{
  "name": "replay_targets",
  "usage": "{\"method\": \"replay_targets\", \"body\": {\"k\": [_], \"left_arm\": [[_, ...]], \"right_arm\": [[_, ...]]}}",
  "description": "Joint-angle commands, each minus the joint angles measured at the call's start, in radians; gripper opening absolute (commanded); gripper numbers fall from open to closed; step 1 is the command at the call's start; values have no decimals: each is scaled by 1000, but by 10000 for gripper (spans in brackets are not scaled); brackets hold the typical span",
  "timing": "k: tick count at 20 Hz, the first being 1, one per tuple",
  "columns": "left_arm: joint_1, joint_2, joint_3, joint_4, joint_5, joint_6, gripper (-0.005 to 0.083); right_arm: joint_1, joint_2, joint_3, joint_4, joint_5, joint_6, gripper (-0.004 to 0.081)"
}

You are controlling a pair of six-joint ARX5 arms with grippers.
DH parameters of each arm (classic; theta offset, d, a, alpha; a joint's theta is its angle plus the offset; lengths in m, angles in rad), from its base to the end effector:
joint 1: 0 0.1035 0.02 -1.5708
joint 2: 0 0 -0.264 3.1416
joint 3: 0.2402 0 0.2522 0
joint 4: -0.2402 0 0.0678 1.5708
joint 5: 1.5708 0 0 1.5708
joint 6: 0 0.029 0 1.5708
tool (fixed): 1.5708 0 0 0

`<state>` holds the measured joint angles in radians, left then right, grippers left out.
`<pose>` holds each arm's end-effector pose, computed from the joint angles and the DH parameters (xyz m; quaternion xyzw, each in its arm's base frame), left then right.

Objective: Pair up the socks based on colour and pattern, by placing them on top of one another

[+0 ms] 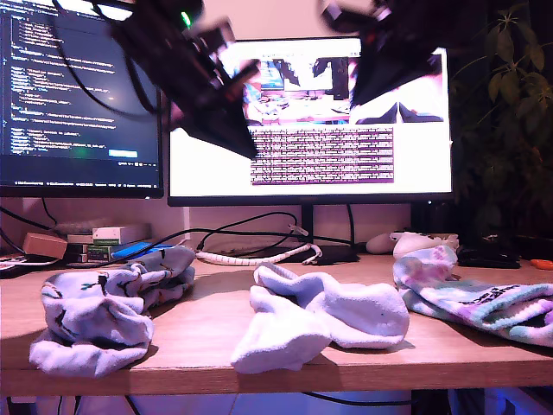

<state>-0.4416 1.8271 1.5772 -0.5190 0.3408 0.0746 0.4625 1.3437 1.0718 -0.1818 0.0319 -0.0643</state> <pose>0.3642 -0.1829 0.2903 0.0508 0.3611 -0.3672 0.8557 0.2686 0.1329 0.3103 -0.0856 0.2113 0.2151 0.9496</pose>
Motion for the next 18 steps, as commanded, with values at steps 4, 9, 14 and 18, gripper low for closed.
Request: {"method": "replay_targets", "body": {"k": [4, 9, 14, 18], "left_arm": [[-24, -189, -298, 220, -81, -14, -19], [-16, -438, -634, 495, -161, -51, -19], [14, -660, -903, 666, -204, -51, -19], [31, -829, -1062, 734, -219, -51, -19]], "right_arm": [[-182, -103, -240, 233, -148, -8, -13], [-441, -199, -406, 417, -386, -10, -13], [-488, -330, -480, 409, -422, 11, -13], [-417, -431, -512, 323, -426, 14, -13]]}}
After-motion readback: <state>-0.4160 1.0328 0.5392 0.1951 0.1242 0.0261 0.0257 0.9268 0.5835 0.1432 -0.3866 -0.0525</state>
